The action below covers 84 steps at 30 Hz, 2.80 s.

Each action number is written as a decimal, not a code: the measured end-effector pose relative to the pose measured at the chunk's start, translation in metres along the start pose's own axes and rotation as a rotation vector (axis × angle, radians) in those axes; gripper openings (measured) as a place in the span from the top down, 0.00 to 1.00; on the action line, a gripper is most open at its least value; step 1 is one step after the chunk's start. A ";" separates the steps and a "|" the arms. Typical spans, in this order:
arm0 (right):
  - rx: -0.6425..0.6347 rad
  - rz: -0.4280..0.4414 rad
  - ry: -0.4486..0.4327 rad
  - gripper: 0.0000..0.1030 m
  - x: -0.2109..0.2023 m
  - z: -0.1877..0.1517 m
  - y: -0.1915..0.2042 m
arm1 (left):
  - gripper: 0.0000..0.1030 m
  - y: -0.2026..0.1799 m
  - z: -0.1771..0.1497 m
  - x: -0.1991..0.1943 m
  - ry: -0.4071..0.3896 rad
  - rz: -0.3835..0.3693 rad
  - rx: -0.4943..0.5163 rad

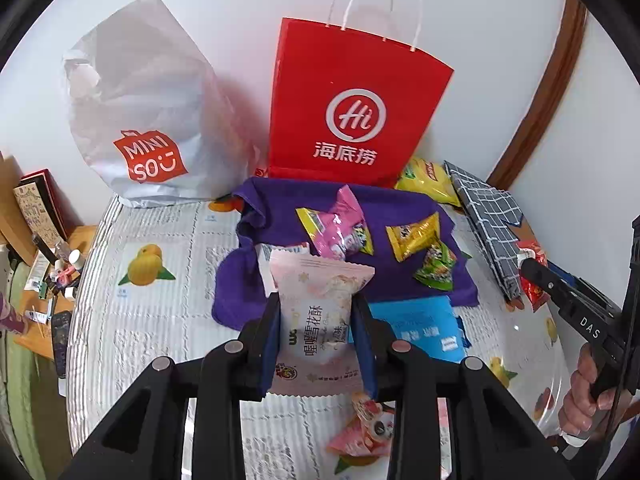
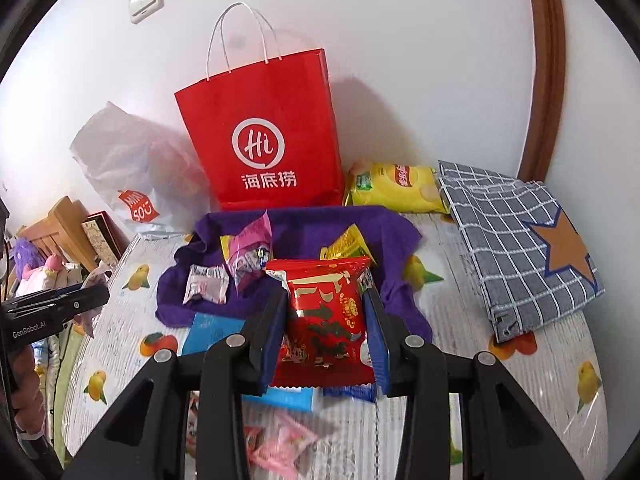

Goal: Organize snacks
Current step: 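Carry the red packet and pastry packet up onto the purple towel, then open both tools to drop the packets on the towel and withdraw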

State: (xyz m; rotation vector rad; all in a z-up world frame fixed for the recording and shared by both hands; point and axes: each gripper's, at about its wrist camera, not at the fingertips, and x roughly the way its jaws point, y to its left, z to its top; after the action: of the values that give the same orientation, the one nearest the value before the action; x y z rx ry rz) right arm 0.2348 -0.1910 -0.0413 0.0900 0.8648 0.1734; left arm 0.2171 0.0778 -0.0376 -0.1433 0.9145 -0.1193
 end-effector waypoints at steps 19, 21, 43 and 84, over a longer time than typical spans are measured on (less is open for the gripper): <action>-0.034 0.030 0.086 0.63 0.099 0.024 0.013 | 0.69 0.023 0.040 0.070 0.034 -0.015 -0.048; -0.040 0.032 0.098 0.63 0.112 0.025 0.016 | 0.69 0.024 0.044 0.078 0.041 -0.013 -0.043; -0.121 0.041 0.224 0.63 0.193 0.015 0.030 | 0.69 0.016 0.052 0.162 0.135 -0.074 -0.061; -0.028 -0.118 0.068 0.15 0.068 0.013 -0.004 | 0.19 -0.028 0.035 0.093 0.081 0.009 0.038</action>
State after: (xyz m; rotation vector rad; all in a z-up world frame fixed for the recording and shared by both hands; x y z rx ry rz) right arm 0.2884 -0.1821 -0.0840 0.0068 0.9322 0.0789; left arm 0.2997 0.0377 -0.0841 -0.0997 0.9926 -0.1346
